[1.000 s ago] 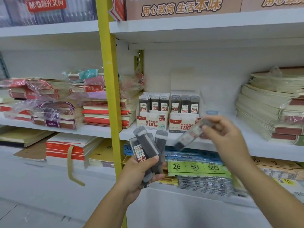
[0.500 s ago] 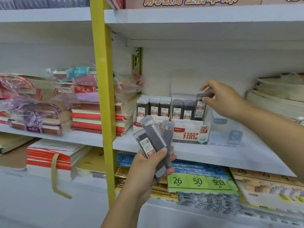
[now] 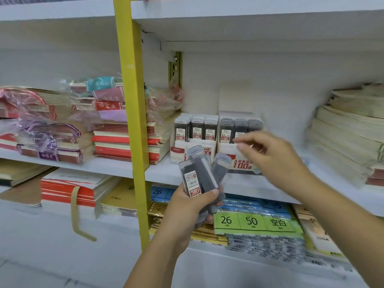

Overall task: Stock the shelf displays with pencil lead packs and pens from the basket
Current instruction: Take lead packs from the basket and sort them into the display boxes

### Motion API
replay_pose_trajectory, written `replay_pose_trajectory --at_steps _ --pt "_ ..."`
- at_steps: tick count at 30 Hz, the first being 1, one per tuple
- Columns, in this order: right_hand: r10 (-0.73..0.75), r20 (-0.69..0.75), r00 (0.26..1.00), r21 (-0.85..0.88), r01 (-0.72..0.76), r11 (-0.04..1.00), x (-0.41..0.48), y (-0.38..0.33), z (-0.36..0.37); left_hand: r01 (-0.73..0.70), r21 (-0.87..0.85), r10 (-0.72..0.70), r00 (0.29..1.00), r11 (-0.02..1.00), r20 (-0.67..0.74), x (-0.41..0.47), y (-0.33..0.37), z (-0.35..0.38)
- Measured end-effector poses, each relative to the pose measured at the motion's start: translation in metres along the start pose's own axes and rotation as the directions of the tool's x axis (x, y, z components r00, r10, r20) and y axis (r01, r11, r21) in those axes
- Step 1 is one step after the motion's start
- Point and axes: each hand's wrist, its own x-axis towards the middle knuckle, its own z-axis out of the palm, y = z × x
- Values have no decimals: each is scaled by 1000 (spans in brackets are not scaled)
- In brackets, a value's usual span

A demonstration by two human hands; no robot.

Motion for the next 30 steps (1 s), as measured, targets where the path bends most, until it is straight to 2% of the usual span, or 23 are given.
replay_pose_trajectory --at_steps 2,4,7,12,17,19,24,27,30 --pt "76 131 988 196 -101 975 -24 -8 17 5 50 -4 1000 999 -22 -3 -3 0" --pt "124 194 973 334 -185 924 -37 -7 30 1 86 2 999 996 -36 -7 -5 2" --pt "176 157 972 432 -228 872 -42 -2 35 27 97 -23 999 995 -46 -14 -6 5" --pt "239 181 954 590 -300 750 -45 4 29 59 51 -58 998 997 -32 -22 -6 4" --pt "287 187 939 651 -337 680 -49 8 23 72 -55 -73 997 996 -17 -24 -2 1" --pt "271 183 945 641 -324 696 -50 8 21 65 -85 -66 998 994 -9 -23 -1 -1" --pt "252 139 958 589 -284 756 -51 10 19 85 -58 -85 996 995 6 -24 0 -6" --pt "224 195 955 584 -297 755 -50 12 18 78 -47 -78 997 996 -2 -25 2 -8" --pt "221 221 950 626 -311 715 -51 13 18 40 41 -40 999 998 -4 -26 4 -10"
